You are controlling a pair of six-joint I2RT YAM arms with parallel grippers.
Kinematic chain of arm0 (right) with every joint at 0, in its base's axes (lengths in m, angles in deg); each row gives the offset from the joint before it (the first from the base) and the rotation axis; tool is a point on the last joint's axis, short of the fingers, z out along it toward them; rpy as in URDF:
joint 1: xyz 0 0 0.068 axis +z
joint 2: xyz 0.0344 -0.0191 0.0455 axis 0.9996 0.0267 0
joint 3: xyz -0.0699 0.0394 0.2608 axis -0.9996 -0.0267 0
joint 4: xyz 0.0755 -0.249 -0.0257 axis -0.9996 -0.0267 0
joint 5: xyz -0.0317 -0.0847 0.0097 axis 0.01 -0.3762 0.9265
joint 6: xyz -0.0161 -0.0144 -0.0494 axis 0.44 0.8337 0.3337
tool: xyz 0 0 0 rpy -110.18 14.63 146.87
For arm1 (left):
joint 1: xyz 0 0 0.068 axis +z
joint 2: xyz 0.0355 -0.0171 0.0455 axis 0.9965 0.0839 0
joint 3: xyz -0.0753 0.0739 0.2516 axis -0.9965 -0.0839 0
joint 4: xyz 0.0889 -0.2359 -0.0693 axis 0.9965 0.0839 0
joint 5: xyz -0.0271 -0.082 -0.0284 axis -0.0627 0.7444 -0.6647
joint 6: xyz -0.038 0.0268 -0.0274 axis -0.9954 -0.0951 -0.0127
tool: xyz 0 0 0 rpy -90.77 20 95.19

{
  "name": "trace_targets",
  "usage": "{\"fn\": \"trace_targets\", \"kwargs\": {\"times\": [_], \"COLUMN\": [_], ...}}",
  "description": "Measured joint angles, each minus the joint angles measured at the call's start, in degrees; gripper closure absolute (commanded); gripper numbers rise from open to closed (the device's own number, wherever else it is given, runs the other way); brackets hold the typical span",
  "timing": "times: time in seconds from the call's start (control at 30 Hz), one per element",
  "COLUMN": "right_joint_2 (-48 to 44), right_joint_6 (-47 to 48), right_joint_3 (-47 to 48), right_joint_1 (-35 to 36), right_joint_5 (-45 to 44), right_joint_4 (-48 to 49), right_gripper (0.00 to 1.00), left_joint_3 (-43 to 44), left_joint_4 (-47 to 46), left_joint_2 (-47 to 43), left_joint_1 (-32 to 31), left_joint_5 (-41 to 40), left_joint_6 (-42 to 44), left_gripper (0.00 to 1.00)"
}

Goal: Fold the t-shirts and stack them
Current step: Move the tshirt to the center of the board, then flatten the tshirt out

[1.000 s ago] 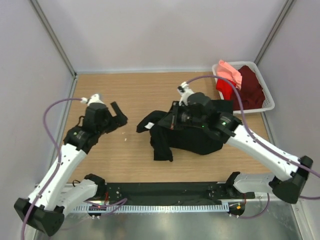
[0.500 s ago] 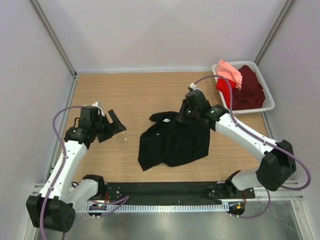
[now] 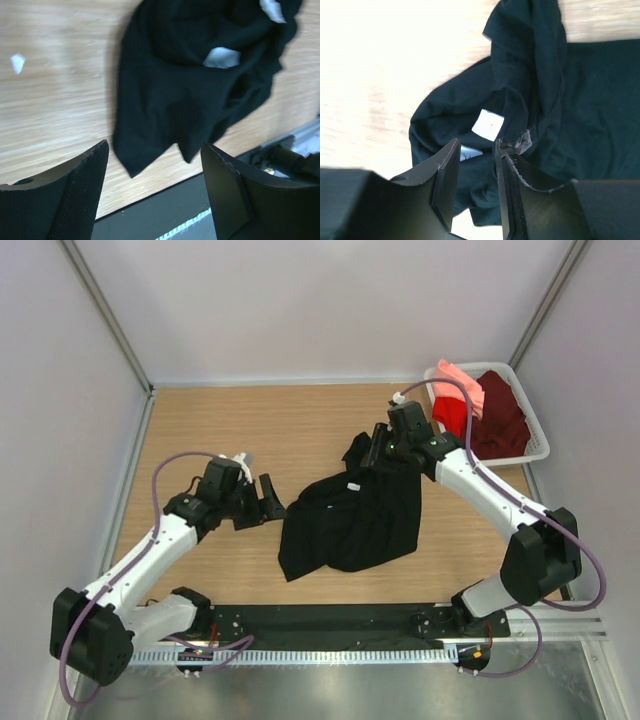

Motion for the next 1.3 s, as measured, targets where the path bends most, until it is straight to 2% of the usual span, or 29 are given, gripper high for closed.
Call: {"fn": "trace_targets", "kwargs": {"times": [0.23, 0.37, 0.5, 0.63, 0.77, 0.9, 0.97, 1.03, 1.07, 1.13, 1.17, 1.2, 1.3], "right_joint_2": [-5.84, -9.88, -12.5, -13.77, -13.9, -13.79, -13.7, -13.7, -13.7, -13.7, -13.7, -13.7, -13.7], "right_joint_6": [0.09, 0.04, -0.17, -0.22, -0.2, -0.2, -0.2, -0.17, -0.17, -0.17, -0.17, -0.17, -0.2], "right_joint_3": [-6.6, -10.43, -11.47, -11.5, -11.96, -12.79, -12.79, -12.79, -12.79, -12.79, -12.79, -12.79, -12.79], "right_joint_1": [0.52, 0.55, 0.52, 0.52, 0.35, -0.04, -0.24, -0.35, -0.37, -0.42, -0.55, -0.66, -0.66], "right_joint_5": [1.22, 0.79, -0.04, -0.85, -1.33, -1.4, -1.38, -1.38, -1.4, -1.46, -1.53, -1.55, -1.51], "right_joint_4": [-0.96, -1.9, -2.69, -2.93, -2.99, -3.06, -3.08, -3.13, -3.1, -3.13, -3.1, -3.1, -3.02], "right_gripper": [0.59, 0.59, 0.59, 0.58, 0.57, 0.57, 0.57, 0.57, 0.57, 0.57, 0.57, 0.57, 0.57], "left_joint_3": [-8.44, -7.8, -4.52, -0.28, 2.14, 4.52, 5.68, 6.45, 6.88, 7.76, 7.98, 8.02, 8.0], "left_joint_4": [-1.38, -2.14, -4.2, -6.71, -7.52, -6.93, -6.54, -6.05, -5.44, -4.79, -4.48, -4.22, -3.04], "left_joint_2": [0.92, -0.7, -0.48, 6.86, 17.2, 25.27, 27.28, 27.8, 27.8, 27.78, 27.65, 27.36, 25.55], "left_joint_1": [-2.64, -14.4, -25.77, -33.94, -41.62, -44.65, -44.72, -44.7, -44.7, -44.65, -44.5, -44.26, -42.07], "left_joint_5": [-5.35, -11.63, -18.78, -26.21, -31.91, -36.89, -39.5, -41.86, -43.23, -45.66, -46.73, -47.5, -47.84], "left_joint_6": [-3.5, -2.54, 0.09, 3.32, 4.79, 5.05, 5.09, 5.27, 5.35, 5.07, 5.11, 5.01, 5.18], "left_gripper": [0.27, 0.28, 0.33, 0.31, 0.24, 0.24, 0.29, 0.39, 0.58, 0.77, 0.91, 0.99, 1.0]}}
